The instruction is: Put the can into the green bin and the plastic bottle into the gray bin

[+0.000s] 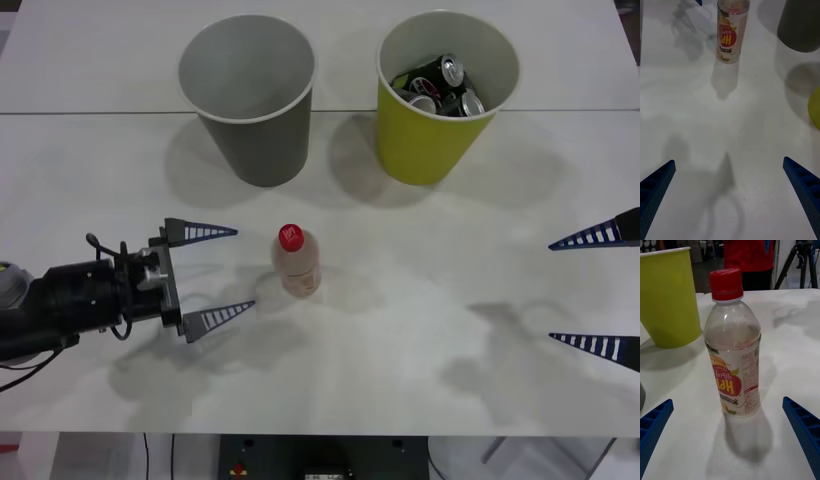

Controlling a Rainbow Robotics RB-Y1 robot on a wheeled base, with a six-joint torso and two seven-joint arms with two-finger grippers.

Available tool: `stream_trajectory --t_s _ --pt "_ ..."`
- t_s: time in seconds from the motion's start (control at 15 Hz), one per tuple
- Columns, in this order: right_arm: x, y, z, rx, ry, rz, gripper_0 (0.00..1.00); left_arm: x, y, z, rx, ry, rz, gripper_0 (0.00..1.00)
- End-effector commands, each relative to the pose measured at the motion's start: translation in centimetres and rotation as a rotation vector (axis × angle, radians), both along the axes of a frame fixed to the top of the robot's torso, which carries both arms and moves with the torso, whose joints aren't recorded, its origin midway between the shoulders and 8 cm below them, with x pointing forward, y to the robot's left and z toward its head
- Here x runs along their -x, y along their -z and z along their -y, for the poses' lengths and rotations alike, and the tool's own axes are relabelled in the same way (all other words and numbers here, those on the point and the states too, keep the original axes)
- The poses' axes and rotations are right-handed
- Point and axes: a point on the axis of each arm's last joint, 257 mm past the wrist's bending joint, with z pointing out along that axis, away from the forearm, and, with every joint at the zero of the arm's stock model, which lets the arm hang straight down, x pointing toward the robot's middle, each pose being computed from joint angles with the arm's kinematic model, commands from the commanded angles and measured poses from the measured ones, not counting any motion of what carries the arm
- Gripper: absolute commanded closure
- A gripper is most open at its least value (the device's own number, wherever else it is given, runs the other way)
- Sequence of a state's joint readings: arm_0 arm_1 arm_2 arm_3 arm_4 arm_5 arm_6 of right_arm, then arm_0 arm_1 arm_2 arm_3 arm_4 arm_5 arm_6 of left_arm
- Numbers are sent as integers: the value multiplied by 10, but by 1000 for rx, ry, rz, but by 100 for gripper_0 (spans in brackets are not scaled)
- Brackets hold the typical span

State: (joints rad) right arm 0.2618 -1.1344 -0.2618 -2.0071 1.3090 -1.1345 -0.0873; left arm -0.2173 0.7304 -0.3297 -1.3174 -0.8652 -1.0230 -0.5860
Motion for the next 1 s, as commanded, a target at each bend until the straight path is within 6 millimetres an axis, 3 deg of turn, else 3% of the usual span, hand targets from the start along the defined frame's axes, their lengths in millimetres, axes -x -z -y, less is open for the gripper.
stream_trajectory --t_s 0.07,0.33,1.0 --pt "0 0 0 0 0 0 0 1 1 14 21 9 1 0" --pt "0 0 0 0 0 0 0 -3 0 48 55 20 13 0" --pt "0 0 0 0 0 0 0 -20 7 100 74 30 14 0"
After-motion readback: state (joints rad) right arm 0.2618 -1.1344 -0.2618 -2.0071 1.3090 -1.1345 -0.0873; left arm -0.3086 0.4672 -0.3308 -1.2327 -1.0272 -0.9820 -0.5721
